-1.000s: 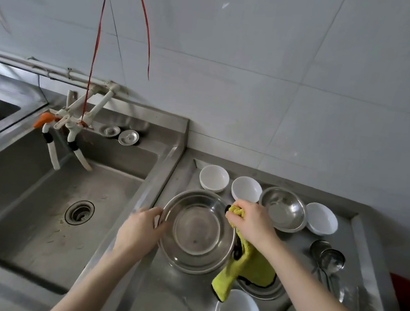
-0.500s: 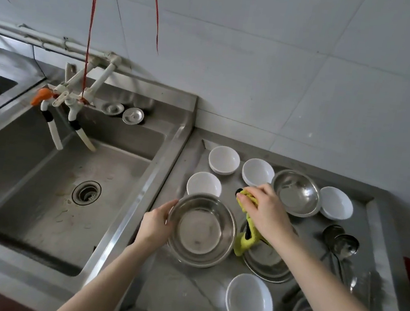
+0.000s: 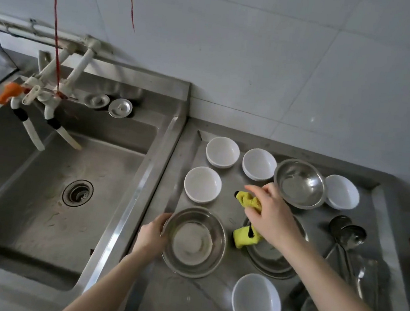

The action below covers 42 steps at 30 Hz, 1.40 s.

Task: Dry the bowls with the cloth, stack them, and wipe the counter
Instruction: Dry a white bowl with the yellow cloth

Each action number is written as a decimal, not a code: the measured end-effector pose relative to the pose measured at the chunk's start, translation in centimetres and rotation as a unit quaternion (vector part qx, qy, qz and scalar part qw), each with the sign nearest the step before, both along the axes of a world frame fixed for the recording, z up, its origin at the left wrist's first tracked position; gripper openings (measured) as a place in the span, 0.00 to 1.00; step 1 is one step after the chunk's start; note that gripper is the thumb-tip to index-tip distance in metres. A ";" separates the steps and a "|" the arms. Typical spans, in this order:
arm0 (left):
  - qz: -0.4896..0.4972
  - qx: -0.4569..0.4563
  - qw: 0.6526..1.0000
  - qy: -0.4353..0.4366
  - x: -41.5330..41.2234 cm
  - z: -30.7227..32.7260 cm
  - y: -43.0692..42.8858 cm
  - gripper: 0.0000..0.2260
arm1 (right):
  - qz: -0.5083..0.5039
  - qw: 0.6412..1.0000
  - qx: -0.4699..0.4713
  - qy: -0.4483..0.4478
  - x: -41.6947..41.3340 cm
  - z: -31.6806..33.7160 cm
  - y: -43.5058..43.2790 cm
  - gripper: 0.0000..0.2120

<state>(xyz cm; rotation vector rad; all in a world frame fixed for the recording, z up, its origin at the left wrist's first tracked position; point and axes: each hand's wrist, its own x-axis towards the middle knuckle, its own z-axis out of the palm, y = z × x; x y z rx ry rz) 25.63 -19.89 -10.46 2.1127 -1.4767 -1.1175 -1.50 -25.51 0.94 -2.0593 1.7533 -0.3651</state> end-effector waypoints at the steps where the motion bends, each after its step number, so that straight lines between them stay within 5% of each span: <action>1: 0.000 0.012 1.000 0.006 0.2 -0.2 -0.1 0.14 | 0.000 1.000 -0.001 -0.013 -0.1 -0.1 -0.1 0.22; 9: -0.070 0.096 0.988 -0.101 0.8 1.4 -5.2 0.18 | -0.007 0.995 -0.087 -0.041 -0.1 -0.4 -1.6 0.12; 15: -0.009 0.091 0.996 0.002 -1.6 1.4 -11.6 0.25 | -0.008 0.992 -0.121 -0.044 0.7 0.3 -3.3 0.10; 23: -0.012 0.102 0.995 0.017 -4.2 -0.9 -14.7 0.28 | -0.038 0.988 -0.136 -0.057 0.6 0.3 -5.3 0.10; 29: 0.062 0.085 0.985 0.140 -5.4 0.2 -15.1 0.26 | -0.048 0.986 -0.143 -0.070 -0.5 -0.3 -5.2 0.11; 33: 0.104 0.076 0.942 0.309 -5.9 3.0 -14.9 0.26 | -0.055 0.980 -0.166 -0.091 -1.2 0.9 -5.0 0.11; 42: 0.012 0.023 0.891 0.453 -10.3 11.8 -10.0 0.15 | -0.013 0.969 -0.239 -0.060 1.0 5.7 -5.7 0.09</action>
